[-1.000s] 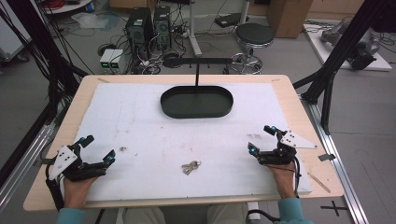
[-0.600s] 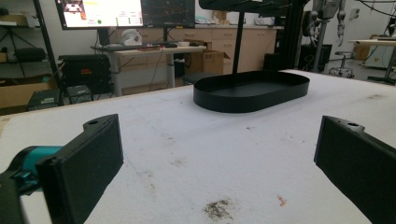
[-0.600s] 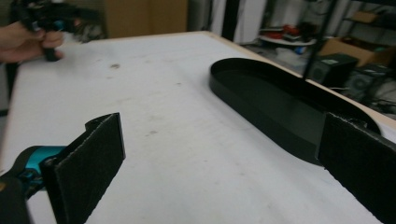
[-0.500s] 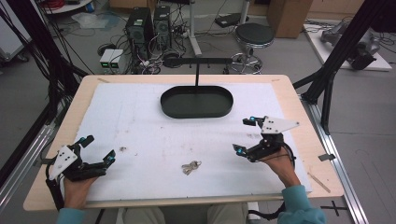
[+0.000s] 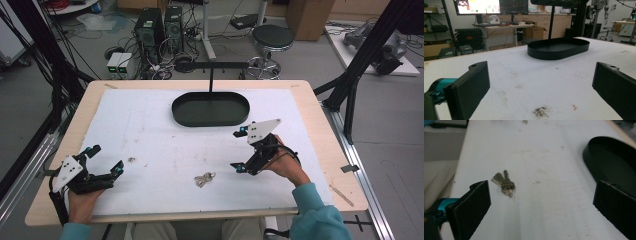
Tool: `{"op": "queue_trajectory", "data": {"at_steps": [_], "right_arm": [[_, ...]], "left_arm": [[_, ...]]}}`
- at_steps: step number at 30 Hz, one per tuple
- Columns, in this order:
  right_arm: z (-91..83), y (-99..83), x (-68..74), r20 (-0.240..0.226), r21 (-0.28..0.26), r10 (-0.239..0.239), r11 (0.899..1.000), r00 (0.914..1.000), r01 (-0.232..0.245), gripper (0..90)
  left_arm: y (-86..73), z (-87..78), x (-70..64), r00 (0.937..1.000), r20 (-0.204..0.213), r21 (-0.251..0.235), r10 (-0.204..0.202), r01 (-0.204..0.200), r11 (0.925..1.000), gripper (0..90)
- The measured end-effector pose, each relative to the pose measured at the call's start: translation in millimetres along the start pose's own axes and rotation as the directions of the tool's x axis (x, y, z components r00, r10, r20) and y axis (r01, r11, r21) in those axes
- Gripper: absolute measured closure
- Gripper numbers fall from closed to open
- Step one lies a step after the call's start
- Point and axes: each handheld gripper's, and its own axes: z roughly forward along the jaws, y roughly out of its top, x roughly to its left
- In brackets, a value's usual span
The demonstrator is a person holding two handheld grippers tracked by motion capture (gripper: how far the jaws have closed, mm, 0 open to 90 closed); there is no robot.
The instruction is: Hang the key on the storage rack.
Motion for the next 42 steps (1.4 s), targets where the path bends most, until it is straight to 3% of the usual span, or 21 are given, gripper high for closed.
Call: {"op": "queue_trajectory", "data": {"at_steps": [3, 9, 14, 19, 24, 26, 30, 32, 40, 42], "right_arm": [[11.8, 5.0, 1.0, -0.046, 0.053, -0.024, 0.998, 0.9986, 0.027, 0.6], [32.7, 10.1, 3.1, -0.151, 0.09, -0.027, 0.995, 0.9882, 0.041, 0.6], [50.0, 11.7, 7.9, -0.185, 0.179, -0.03, 0.982, 0.9822, 0.063, 0.6], [62.2, 15.6, 11.1, -0.201, 0.207, -0.056, 0.973, 0.978, 0.098, 0.6], [68.4, 16.4, 12.1, -0.22, 0.237, -0.049, 0.966, 0.9744, 0.102, 3.4], [73.5, 16.6, 14.0, -0.253, 0.242, -0.048, 0.964, 0.9662, 0.111, 4.0], [78.5, 16.4, 15.8, -0.26, 0.273, -0.049, 0.954, 0.9644, 0.122, 5.0], [82.5, 15.3, 15.4, -0.263, 0.298, -0.05, 0.946, 0.9635, 0.13, 6.9], [85.3, 14.8, 14.3, -0.279, 0.325, -0.019, 0.939, 0.96, 0.113, 25.8], [86.2, 14.4, 13.4, -0.28, 0.341, -0.016, 0.933, 0.9598, 0.115, 34.9]], "left_arm": [[0.0, 0.1, 0.0, 1.0, -0.001, -0.001, -0.002, 0.002, 1.0, 1.7], [-0.1, 0.1, -0.3, 1.0, -0.002, -0.002, 0.002, -0.002, 1.0, 1.7], [-0.1, 0.1, -0.4, 1.0, -0.003, -0.001, 0.002, -0.002, 1.0, 1.7], [-0.1, -0.1, -0.9, 1.0, -0.002, 0.0, 0.007, -0.007, 1.0, 1.7], [0.0, 0.0, -0.9, 1.0, -0.002, 0.001, 0.008, -0.008, 1.0, 1.7], [0.0, -0.1, -0.8, 1.0, -0.001, 0.001, 0.008, -0.008, 1.0, 1.7], [0.0, -0.1, -0.9, 1.0, -0.002, 0.001, 0.009, -0.009, 1.0, 1.7], [0.0, -0.1, -0.9, 1.0, -0.001, 0.0, 0.007, -0.007, 1.0, 1.7], [-0.1, -0.2, -0.5, 1.0, 0.001, -0.004, 0.003, -0.003, 1.0, 1.7], [-0.2, -0.3, -0.5, 1.0, 0.002, -0.004, 0.004, -0.004, 1.0, 1.7]]}}
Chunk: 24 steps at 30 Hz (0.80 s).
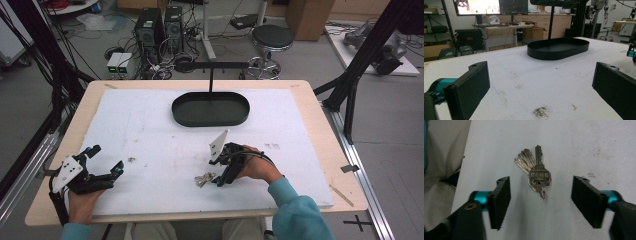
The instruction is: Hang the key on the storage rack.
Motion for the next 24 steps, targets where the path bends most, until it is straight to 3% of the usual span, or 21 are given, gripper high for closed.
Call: {"op": "queue_trajectory", "data": {"at_steps": [9, 24], "right_arm": [[2.2, 0.8, -2.7, -0.021, 0.032, -0.019, 0.999, 0.9996, 0.019, 56.4], [3.5, -1.5, -6.9, -0.05, 0.053, -0.027, 0.998, 0.9984, 0.03, 74.6]], "left_arm": [[-0.1, -0.1, 0.0, 1.0, 0.0, -0.001, 0.0, 0.0, 1.0, 1.7], [-0.1, -0.1, 0.0, 1.0, 0.0, -0.002, 0.0, 0.0, 1.0, 1.7]]}}
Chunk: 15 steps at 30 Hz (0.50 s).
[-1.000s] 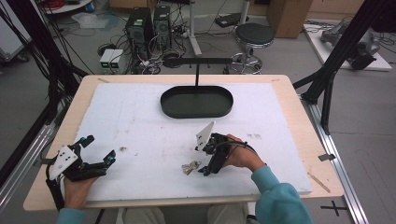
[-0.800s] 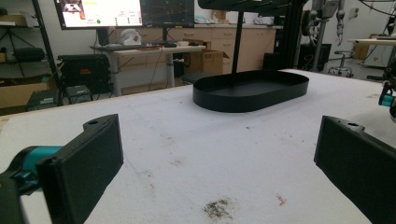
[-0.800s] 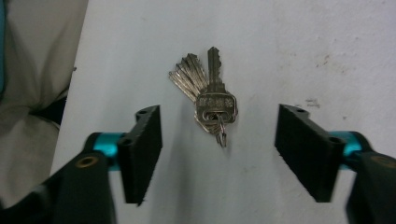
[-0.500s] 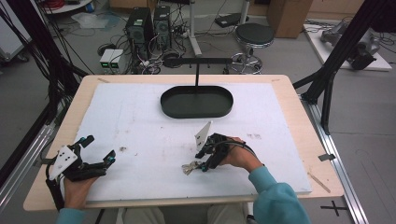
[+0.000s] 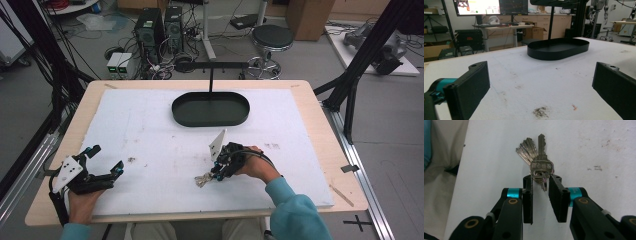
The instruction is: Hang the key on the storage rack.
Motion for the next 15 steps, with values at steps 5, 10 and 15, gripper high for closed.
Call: {"op": "queue_trajectory", "data": {"at_steps": [5, 10, 15], "right_arm": [[0.4, 0.7, 0.0, 0.005, 0.009, 0.009, 1.0, 0.9999, -0.009, 78.7], [0.2, 0.9, 0.0, 0.005, 0.006, -0.001, 1.0, 1.0, 0.001, 83.7], [0.0, 1.5, 0.1, 0.017, 0.005, -0.003, 1.0, 0.9998, 0.003, 87.0]], "left_arm": [[0.0, -0.2, 0.0, 1.0, -0.001, -0.001, 0.0, 0.0, 1.0, 1.7], [0.0, -0.2, 0.1, 1.0, 0.0, -0.001, 0.0, 0.0, 1.0, 1.7], [0.0, -0.2, 0.2, 1.0, 0.0, -0.001, 0.001, -0.001, 1.0, 1.7]]}}
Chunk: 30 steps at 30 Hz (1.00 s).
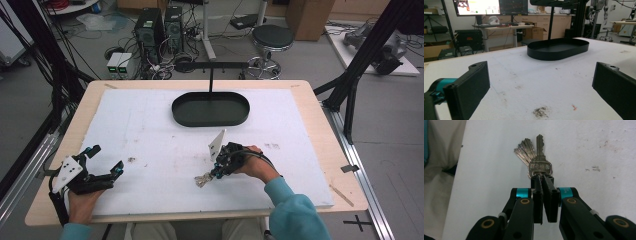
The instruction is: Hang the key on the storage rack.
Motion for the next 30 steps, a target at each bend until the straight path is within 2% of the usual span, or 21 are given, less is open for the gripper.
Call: {"op": "queue_trajectory", "data": {"at_steps": [2, 4, 8, 11, 13, 15, 18, 19, 20, 21, 23, 24, 26, 28, 29, 30], "right_arm": [[-0.1, 0.2, 0.4, 0.005, 0.001, 0.0, 1.0, 1.0, 0.0, 87.3], [-0.2, 0.7, 2.7, 0.014, 0.009, 0.041, 0.999, 0.999, -0.041, 88.2], [-0.6, 1.1, 4.5, 0.024, 0.009, 0.084, 0.996, 0.9962, -0.085, 88.7], [-2.0, 0.6, 4.9, 0.002, -0.009, 0.133, 0.991, 0.9911, -0.133, 89.0], [-3.0, 0.7, 4.6, 0.003, -0.015, 0.137, 0.99, 0.9906, -0.137, 89.1], [-5.5, 0.5, 4.9, -0.004, -0.017, 0.168, 0.986, 0.9858, -0.168, 89.1], [-10.3, 2.1, 5.5, -0.001, -0.036, 0.19, 0.981, 0.9818, -0.19, 89.1], [-12.4, 2.9, 4.7, 0.001, -0.059, 0.182, 0.982, 0.9832, -0.182, 89.1], [-12.4, 2.9, 4.7, 0.001, -0.059, 0.182, 0.982, 0.9832, -0.182, 89.1], [-19.8, 5.1, 4.0, 0.01, -0.082, 0.178, 0.981, 0.9839, -0.177, 89.1], [-23.0, 6.1, 4.7, 0.025, -0.085, 0.188, 0.979, 0.9819, -0.185, 89.0], [-33.4, 8.9, 4.5, 0.036, -0.11, 0.21, 0.972, 0.9769, -0.206, 89.0], [-42.6, 11.0, 4.0, 0.055, -0.135, 0.232, 0.965, 0.9711, -0.223, 89.0], [-54.6, 12.5, 1.4, 0.075, -0.173, 0.261, 0.954, 0.9625, -0.245, 89.1], [-60.8, 13.0, 0.2, 0.07, -0.193, 0.279, 0.946, 0.9578, -0.261, 89.0], [-60.8, 13.0, 0.2, 0.07, -0.193, 0.279, 0.946, 0.9578, -0.261, 89.0]], "left_arm": [[0.0, 0.0, 0.0, 1.0, 0.0, -0.001, 0.0, 0.0, 1.0, 1.7], [0.0, 0.0, 0.1, 1.0, 0.001, 0.0, 0.0, 0.0, 1.0, 1.7], [0.1, -0.1, 0.2, 1.0, 0.001, 0.001, 0.0, 0.0, 1.0, 1.7], [0.0, -0.1, 0.3, 1.0, 0.002, 0.001, 0.0, 0.0, 1.0, 1.7], [0.1, -0.1, 0.3, 1.0, 0.002, 0.001, 0.0, 0.0, 1.0, 1.7], [0.0, -0.1, 0.3, 1.0, 0.002, 0.001, -0.002, 0.002, 1.0, 1.7], [0.0, -0.2, 0.1, 1.0, 0.0, 0.001, -0.002, 0.002, 1.0, 1.7], [0.0, -0.2, 0.2, 1.0, 0.001, 0.0, -0.002, 0.002, 1.0, 1.7], [0.0, -0.2, 0.2, 1.0, 0.001, 0.0, -0.002, 0.002, 1.0, 1.7], [0.0, -0.2, 0.5, 1.0, 0.002, 0.0, -0.002, 0.002, 1.0, 1.7], [0.0, -0.2, 0.6, 1.0, 0.002, 0.0, -0.003, 0.003, 1.0, 1.7], [0.0, -0.3, 0.5, 1.0, 0.001, 0.0, -0.003, 0.003, 1.0, 1.7], [-0.1, -0.3, 0.4, 1.0, 0.001, -0.001, -0.003, 0.003, 1.0, 1.7], [-0.1, -0.3, 0.4, 1.0, 0.001, -0.003, -0.004, 0.004, 1.0, 1.7], [-0.1, -0.3, 0.5, 1.0, 0.001, -0.003, -0.004, 0.004, 1.0, 1.7], [-0.1, -0.3, 0.5, 1.0, 0.001, -0.003, -0.004, 0.004, 1.0, 1.7]]}}
